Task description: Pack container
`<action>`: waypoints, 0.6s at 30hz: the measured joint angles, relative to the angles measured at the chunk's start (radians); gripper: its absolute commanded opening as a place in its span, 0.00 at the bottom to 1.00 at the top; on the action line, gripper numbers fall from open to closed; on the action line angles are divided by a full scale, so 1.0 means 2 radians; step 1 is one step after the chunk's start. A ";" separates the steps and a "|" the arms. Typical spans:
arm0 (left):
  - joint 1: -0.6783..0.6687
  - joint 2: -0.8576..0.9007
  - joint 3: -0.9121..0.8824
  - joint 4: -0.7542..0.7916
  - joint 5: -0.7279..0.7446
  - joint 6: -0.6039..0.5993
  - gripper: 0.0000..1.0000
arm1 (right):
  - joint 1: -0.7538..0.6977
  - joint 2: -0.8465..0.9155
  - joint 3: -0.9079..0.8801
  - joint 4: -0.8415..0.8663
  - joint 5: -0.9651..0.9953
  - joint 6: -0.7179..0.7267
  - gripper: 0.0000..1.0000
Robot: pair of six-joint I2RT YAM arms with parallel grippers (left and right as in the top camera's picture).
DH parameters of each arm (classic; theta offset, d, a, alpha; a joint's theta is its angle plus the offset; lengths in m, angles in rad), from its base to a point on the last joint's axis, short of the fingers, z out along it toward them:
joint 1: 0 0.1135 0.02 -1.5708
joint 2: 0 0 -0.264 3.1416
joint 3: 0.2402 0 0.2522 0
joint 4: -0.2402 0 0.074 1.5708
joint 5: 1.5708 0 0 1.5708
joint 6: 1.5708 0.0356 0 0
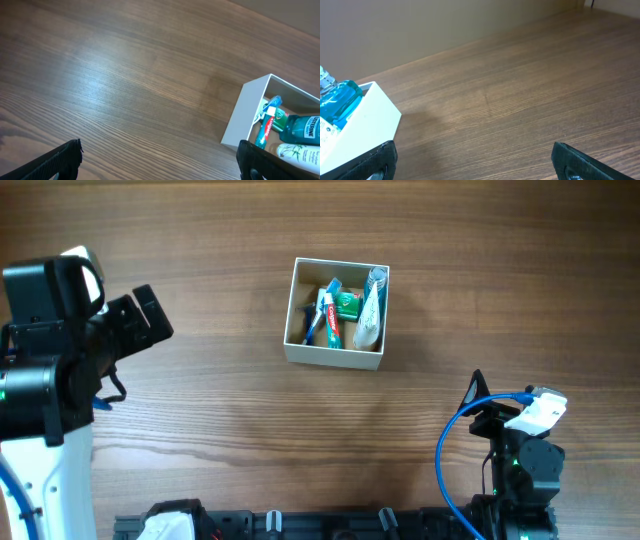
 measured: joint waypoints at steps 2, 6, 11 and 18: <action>0.000 -0.014 -0.010 0.008 -0.002 0.005 1.00 | 0.000 0.000 0.000 0.000 0.000 0.000 1.00; 0.001 -0.092 -0.084 0.100 -0.003 0.016 1.00 | 0.000 0.000 0.000 0.000 0.000 0.000 1.00; 0.001 -0.216 -0.271 0.269 0.030 0.036 1.00 | 0.000 0.000 0.000 0.000 -0.002 0.000 1.00; 0.001 -0.369 -0.532 0.390 0.079 0.045 1.00 | 0.000 0.000 0.000 0.000 -0.003 0.000 1.00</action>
